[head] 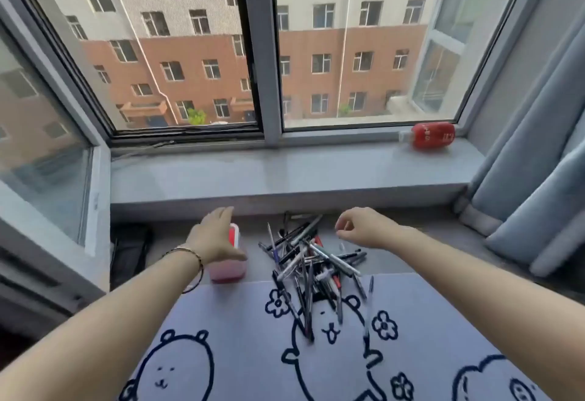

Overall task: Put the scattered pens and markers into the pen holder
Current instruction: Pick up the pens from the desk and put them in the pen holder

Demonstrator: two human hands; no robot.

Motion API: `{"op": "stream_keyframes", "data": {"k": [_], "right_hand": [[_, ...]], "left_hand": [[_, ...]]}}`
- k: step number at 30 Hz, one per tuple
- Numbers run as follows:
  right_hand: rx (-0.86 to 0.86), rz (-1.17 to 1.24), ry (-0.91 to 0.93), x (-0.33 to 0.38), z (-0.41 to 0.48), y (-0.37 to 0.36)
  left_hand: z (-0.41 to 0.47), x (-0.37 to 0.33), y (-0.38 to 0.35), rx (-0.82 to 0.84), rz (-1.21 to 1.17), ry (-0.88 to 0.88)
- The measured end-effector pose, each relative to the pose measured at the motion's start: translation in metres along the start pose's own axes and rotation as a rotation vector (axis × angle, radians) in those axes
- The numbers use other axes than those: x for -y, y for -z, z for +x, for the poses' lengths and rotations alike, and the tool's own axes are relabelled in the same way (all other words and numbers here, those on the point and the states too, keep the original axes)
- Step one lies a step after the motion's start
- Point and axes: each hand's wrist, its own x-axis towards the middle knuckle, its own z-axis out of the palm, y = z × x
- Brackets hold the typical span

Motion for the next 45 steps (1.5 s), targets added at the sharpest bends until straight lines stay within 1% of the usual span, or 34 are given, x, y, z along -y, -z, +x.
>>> {"op": "stream_keyframes", "data": {"k": [1, 4, 6, 10, 12, 14, 16, 21, 23, 25, 27, 28, 30, 31, 32, 33, 35, 37, 39, 42, 45], "right_hand": [[0.039, -0.017, -0.034, -0.003, 0.0, -0.007], [0.086, -0.003, -0.081, -0.018, 0.004, -0.029], [0.094, -0.015, -0.084, -0.027, 0.009, -0.042], [0.088, -0.016, -0.109, -0.037, 0.026, -0.062], [0.061, -0.031, -0.129, -0.038, 0.037, -0.074], [0.024, -0.074, -0.157, -0.038, 0.049, -0.087], [-0.01, -0.132, -0.185, -0.035, 0.058, -0.1], [-0.058, -0.291, -0.135, -0.032, 0.075, -0.125], [-0.067, -0.287, -0.105, -0.034, 0.075, -0.127], [-0.092, -0.127, -0.083, -0.033, 0.067, -0.117], [-0.129, 0.171, -0.086, -0.026, 0.05, -0.1], [-0.119, 0.368, -0.108, -0.021, 0.037, -0.09], [-0.02, 0.735, -0.194, -0.014, 0.006, -0.07], [0.052, 0.799, -0.224, -0.011, -0.01, -0.062], [0.119, 0.746, -0.225, -0.009, -0.024, -0.056], [0.172, 0.628, -0.198, -0.007, -0.037, -0.049], [0.238, 0.38, -0.071, 0.003, -0.057, -0.035], [0.298, 0.236, 0.058, 0.017, -0.067, -0.023], [0.352, 0.111, 0.136, 0.034, -0.071, -0.018], [0.388, 0.079, 0.137, 0.05, -0.068, -0.023], [0.344, 0.076, 0.119, 0.05, -0.066, -0.027]], "left_hand": [[0.001, 0.008, -0.003, 0.038, 0.029, 0.061], [0.007, 0.032, -0.015, 0.126, 0.051, 0.168], [0.012, 0.037, -0.021, 0.144, -0.011, 0.172], [0.012, 0.037, -0.028, 0.02, -0.253, 0.148], [0.0, 0.027, -0.029, -0.1, -0.407, 0.141], [-0.02, 0.012, -0.028, -0.222, -0.502, 0.142], [-0.046, -0.006, -0.028, -0.292, -0.574, 0.143], [-0.097, -0.033, -0.05, -0.293, -0.757, 0.222], [-0.106, -0.037, -0.06, -0.276, -0.783, 0.235], [-0.112, -0.039, -0.065, -0.244, -0.779, 0.208], [-0.115, -0.039, -0.068, -0.235, -0.752, 0.172], [-0.117, -0.04, -0.069, -0.233, -0.734, 0.156], [-0.121, -0.043, -0.07, -0.23, -0.716, 0.141], [-0.122, -0.045, -0.071, -0.229, -0.707, 0.133], [-0.124, -0.048, -0.072, -0.231, -0.695, 0.12], [-0.126, -0.051, -0.074, -0.23, -0.681, 0.104], [-0.127, -0.058, -0.077, -0.213, -0.668, 0.076], [-0.128, -0.067, -0.077, -0.199, -0.671, 0.033], [-0.128, -0.076, -0.076, -0.189, -0.676, -0.017], [-0.13, -0.085, -0.073, -0.169, -0.672, -0.082], [-0.134, -0.085, -0.074, -0.182, -0.683, -0.069]]}}
